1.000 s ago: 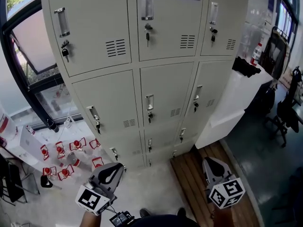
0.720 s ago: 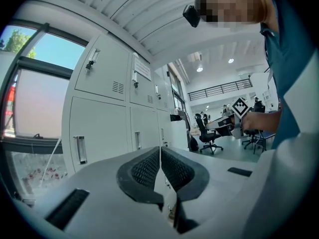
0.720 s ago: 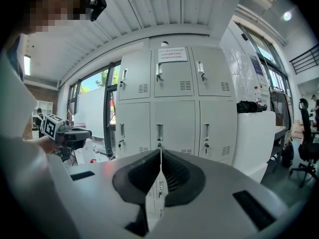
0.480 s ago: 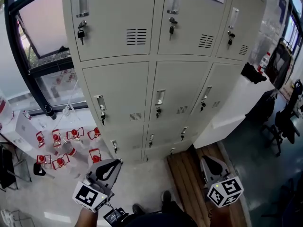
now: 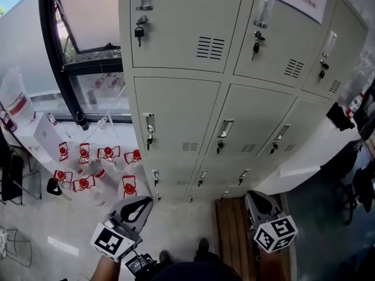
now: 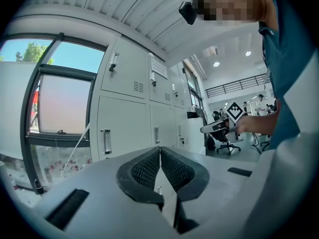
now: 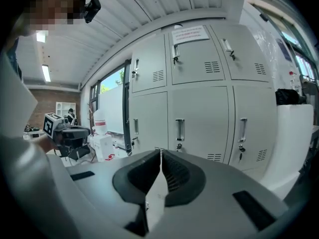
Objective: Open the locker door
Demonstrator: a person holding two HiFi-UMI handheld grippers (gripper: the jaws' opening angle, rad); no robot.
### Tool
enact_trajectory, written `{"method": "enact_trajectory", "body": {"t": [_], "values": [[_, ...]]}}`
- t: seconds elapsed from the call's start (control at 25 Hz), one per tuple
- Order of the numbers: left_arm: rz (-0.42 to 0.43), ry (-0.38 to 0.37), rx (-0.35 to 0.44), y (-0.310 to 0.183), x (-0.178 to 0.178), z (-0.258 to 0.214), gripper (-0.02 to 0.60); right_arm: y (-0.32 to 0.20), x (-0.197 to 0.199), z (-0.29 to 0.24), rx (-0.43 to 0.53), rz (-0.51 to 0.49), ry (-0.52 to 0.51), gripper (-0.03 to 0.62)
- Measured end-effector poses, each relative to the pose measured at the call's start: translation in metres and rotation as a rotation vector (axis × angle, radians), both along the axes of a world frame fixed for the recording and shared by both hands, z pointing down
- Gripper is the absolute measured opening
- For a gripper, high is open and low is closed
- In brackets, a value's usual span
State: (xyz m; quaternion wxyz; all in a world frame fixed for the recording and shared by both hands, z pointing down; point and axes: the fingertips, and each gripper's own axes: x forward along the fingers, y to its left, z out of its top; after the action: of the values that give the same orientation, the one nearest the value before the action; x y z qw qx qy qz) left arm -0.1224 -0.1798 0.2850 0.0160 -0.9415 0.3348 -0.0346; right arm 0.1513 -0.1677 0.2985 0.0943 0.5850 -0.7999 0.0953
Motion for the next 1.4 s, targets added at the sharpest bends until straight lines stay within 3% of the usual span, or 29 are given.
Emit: {"method": "enact_trajectory", "body": {"t": [0.64, 1.4], "values": [[-0.083, -0.009, -0.089, -0.045, 0.01, 0.048, 0.025, -0.078, 0.003, 0.061, -0.094, -0.112, 0.02, 0.038], [-0.155, -0.057, -0.226, -0.101, 0.018, 0.151, 0.025, -0.183, -0.009, 0.209, -0.199, -0.202, 0.041, 0.038]]}}
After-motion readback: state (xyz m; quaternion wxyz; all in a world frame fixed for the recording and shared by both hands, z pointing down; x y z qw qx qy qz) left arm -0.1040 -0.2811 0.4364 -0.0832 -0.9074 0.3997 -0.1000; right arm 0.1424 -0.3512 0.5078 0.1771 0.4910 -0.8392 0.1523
